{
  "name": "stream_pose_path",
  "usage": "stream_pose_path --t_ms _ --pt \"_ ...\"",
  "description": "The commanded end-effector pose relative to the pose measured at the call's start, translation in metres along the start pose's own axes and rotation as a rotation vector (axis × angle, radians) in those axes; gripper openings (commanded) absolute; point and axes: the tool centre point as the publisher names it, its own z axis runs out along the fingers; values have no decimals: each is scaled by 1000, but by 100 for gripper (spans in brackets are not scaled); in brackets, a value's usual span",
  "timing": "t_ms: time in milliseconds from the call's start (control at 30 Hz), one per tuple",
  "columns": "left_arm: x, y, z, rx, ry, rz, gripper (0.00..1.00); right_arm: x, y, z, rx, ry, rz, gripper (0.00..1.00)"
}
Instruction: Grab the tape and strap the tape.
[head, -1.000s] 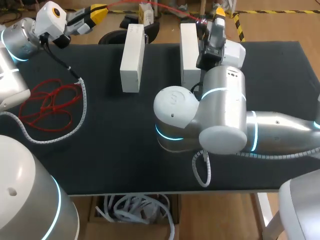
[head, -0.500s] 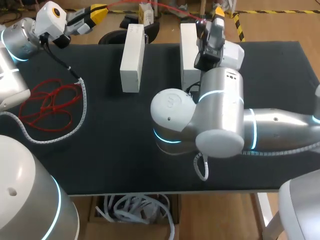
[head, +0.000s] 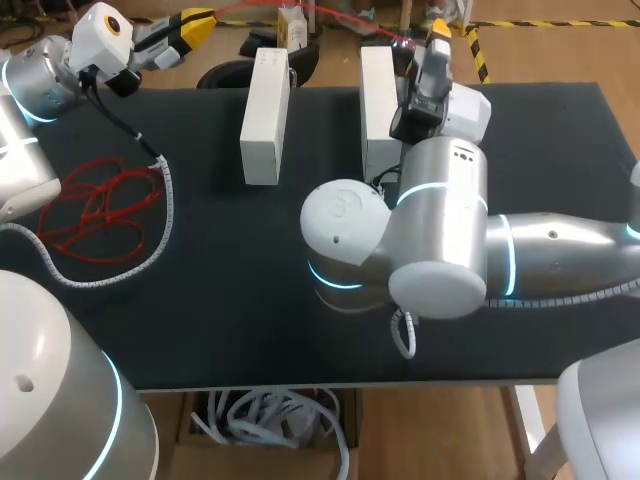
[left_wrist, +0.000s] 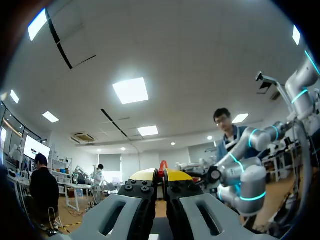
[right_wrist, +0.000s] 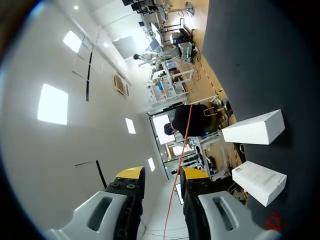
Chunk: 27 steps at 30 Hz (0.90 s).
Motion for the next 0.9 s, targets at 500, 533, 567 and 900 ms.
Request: stream_pose_path --t_ms 500,533,567,900 --pt "-1 1 -1 3 2 1 0 7 4 -3 -10 -24 5 0" --pt "-1 1 -1 3 2 1 0 7 5 -3 -13 -30 5 0" --pt "-1 1 -1 3 2 1 0 8 6 -3 -19 -43 5 0" --pt "-1 1 -1 3 2 1 0 8 7 -5 -28 -65 -5 0"
